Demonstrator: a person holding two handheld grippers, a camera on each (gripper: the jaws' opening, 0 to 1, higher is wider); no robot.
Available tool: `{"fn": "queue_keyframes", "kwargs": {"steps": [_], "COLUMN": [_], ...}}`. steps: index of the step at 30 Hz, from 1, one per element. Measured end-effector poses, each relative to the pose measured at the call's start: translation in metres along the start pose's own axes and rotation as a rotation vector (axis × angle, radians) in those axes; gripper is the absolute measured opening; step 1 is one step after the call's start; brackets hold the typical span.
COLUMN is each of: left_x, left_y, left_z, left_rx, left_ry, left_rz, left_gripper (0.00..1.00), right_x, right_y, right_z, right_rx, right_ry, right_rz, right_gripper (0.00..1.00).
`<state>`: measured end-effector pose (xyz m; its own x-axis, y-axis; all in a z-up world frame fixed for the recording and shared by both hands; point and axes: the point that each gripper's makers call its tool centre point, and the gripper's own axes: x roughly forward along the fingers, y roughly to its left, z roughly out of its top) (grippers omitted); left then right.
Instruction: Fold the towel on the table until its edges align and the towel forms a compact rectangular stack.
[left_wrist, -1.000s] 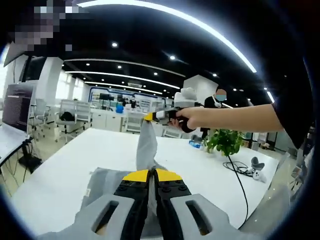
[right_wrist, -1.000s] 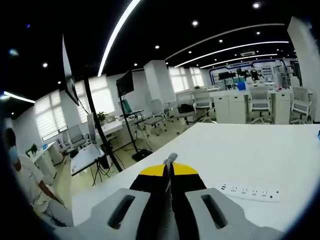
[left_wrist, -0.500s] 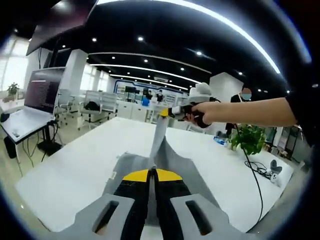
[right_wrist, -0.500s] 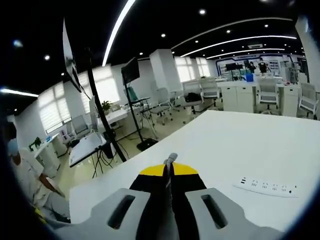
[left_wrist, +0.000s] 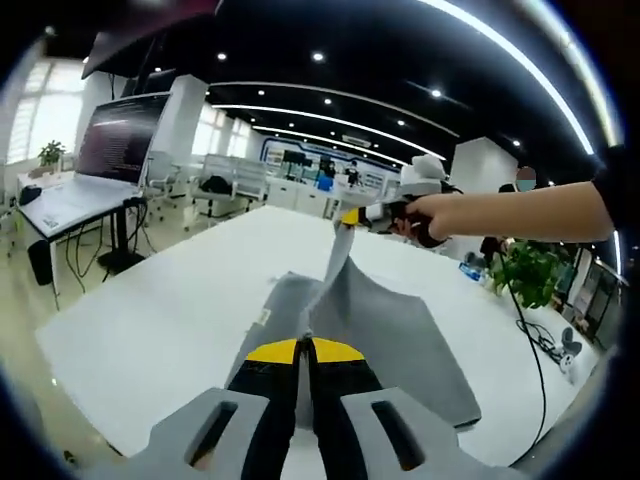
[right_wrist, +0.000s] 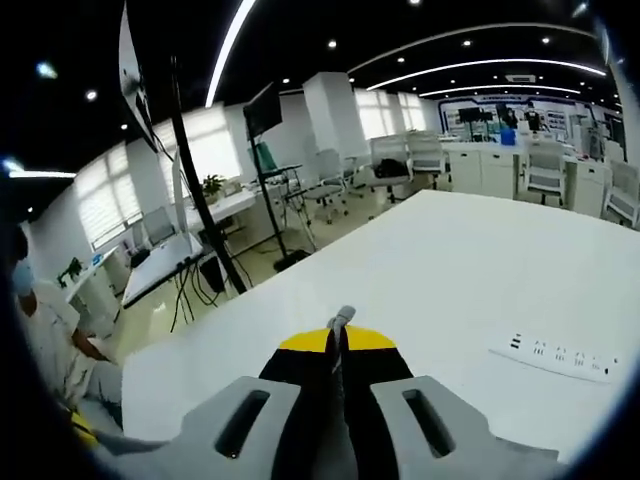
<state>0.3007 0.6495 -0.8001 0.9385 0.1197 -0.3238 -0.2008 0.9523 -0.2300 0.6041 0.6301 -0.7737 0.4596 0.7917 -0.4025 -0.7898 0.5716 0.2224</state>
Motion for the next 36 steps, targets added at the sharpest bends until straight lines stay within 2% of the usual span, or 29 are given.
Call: {"fn": "queue_keyframes", "kwargs": {"steps": [7, 9, 14, 18, 20, 21, 26, 36], "left_x": [0.006, 0.008, 0.014, 0.018, 0.021, 0.022, 0.027, 0.029], "left_y": [0.02, 0.026, 0.037, 0.043, 0.048, 0.05, 0.058, 0.062], "left_z": [-0.02, -0.028, -0.045, -0.051, -0.056, -0.057, -0.066, -0.078], "left_rx": [-0.061, -0.079, -0.117, -0.135, -0.142, -0.14, -0.144, -0.164], "left_ry": [0.041, 0.057, 0.086, 0.1, 0.114, 0.118, 0.151, 0.209], "left_rz": [0.048, 0.056, 0.07, 0.077, 0.076, 0.082, 0.075, 0.069], "left_gripper": [0.03, 0.03, 0.03, 0.04, 0.04, 0.04, 0.04, 0.07], "right_x": [0.03, 0.039, 0.056, 0.072, 0.073, 0.081, 0.096, 0.1], "right_y": [0.01, 0.009, 0.008, 0.009, 0.012, 0.013, 0.015, 0.016], "right_z": [-0.019, -0.03, -0.046, -0.057, -0.061, -0.064, -0.072, -0.075], "right_rx": [-0.002, -0.032, -0.048, -0.072, -0.083, -0.088, -0.129, -0.128], "right_ry": [0.038, 0.049, 0.073, 0.091, 0.103, 0.102, 0.124, 0.131], "right_rz": [0.015, 0.006, 0.0, -0.002, -0.004, -0.001, 0.007, 0.022], "right_gripper": [0.0, 0.0, 0.01, 0.01, 0.0, 0.0, 0.0, 0.0]}}
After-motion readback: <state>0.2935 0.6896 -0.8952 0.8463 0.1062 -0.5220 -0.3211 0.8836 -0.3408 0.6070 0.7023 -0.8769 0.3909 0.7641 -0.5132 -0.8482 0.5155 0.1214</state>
